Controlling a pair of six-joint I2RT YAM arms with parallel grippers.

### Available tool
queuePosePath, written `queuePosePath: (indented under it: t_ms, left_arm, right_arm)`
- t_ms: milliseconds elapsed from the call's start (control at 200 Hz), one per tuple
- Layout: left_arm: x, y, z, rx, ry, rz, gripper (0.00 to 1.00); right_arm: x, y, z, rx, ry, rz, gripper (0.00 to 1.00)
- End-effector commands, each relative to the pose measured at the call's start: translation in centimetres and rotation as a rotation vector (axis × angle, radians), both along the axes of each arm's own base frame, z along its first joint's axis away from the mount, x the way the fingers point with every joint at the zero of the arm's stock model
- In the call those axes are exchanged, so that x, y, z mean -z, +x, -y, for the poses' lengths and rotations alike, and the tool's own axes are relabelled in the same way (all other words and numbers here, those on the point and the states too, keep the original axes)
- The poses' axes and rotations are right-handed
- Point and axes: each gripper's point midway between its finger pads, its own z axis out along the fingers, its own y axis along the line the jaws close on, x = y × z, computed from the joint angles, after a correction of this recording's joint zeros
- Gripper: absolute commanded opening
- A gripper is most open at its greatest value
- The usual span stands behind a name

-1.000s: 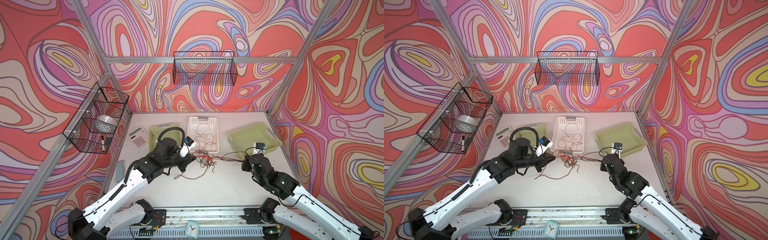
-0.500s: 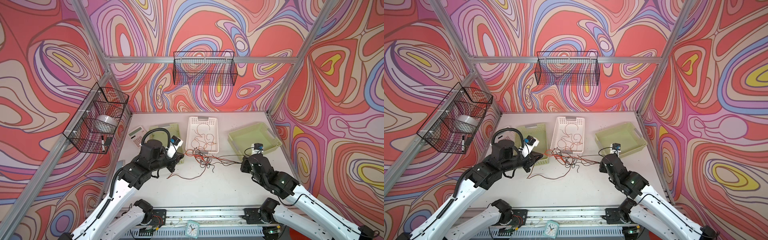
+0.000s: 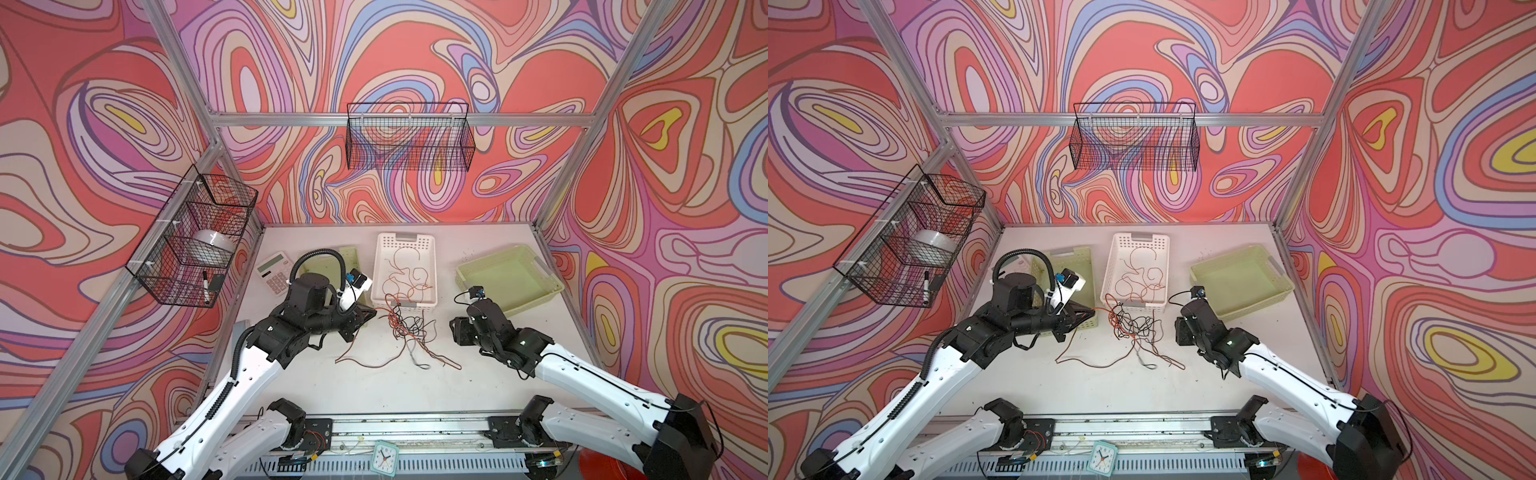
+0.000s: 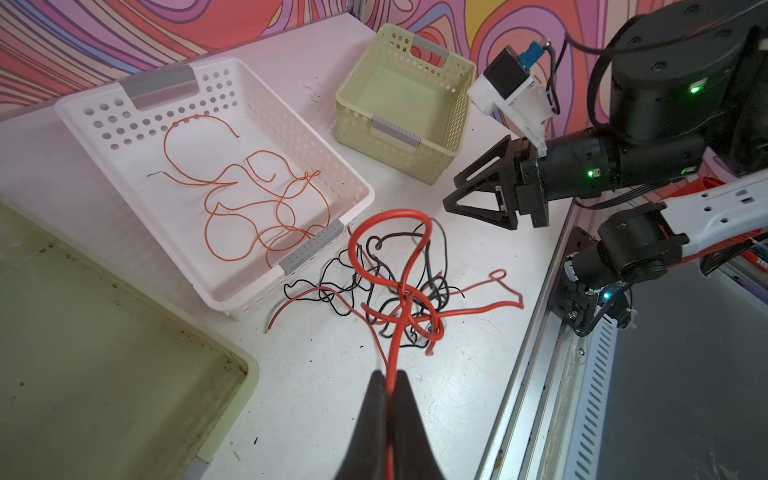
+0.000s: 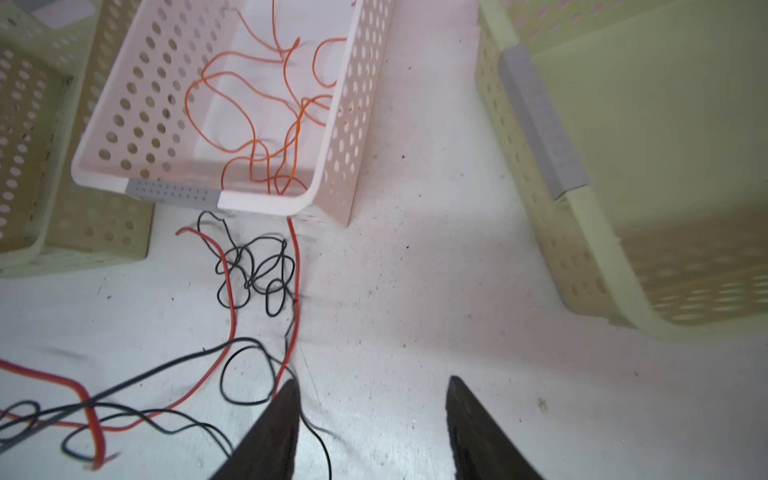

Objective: Untangle the cables

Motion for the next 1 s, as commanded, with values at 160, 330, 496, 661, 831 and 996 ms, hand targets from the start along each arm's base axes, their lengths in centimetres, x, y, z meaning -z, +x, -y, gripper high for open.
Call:
queuePosePath:
  t_ms: [160, 330, 496, 661, 831, 996]
  left_arm:
    - [-1.3, 0.8, 2.1, 0.057, -0.064, 0.025, 0.0]
    - [-1.6, 1.3, 3.2, 0.072, -0.067, 0.033, 0.0]
    - [-1.8, 1.6, 3.9, 0.079, -0.063, 0.042, 0.0]
    - [-2.0, 1.7, 4.5, 0.084, -0.061, 0.056, 0.0]
    - [-2.0, 1.6, 4.8, 0.091, -0.053, 0.06, 0.0]
    - [-2.0, 1.6, 4.4, 0.079, -0.029, 0.074, 0.0]
  right_arm:
    - [-7.3, 0.6, -5.4, -0.309, 0.121, 0.209, 0.86]
    - [-8.9, -1.4, -11.8, -0.552, 0.352, 0.221, 0.81]
    - [-9.2, -2.4, -13.3, -0.627, 0.428, 0.245, 0.78]
    - [-8.2, -2.3, -14.0, -0.645, 0.438, 0.204, 0.69]
    - [-8.1, -1.5, -13.9, -0.612, 0.426, 0.226, 0.47]
    - [-8.7, -1.5, -13.0, -0.577, 0.441, 0.276, 0.3]
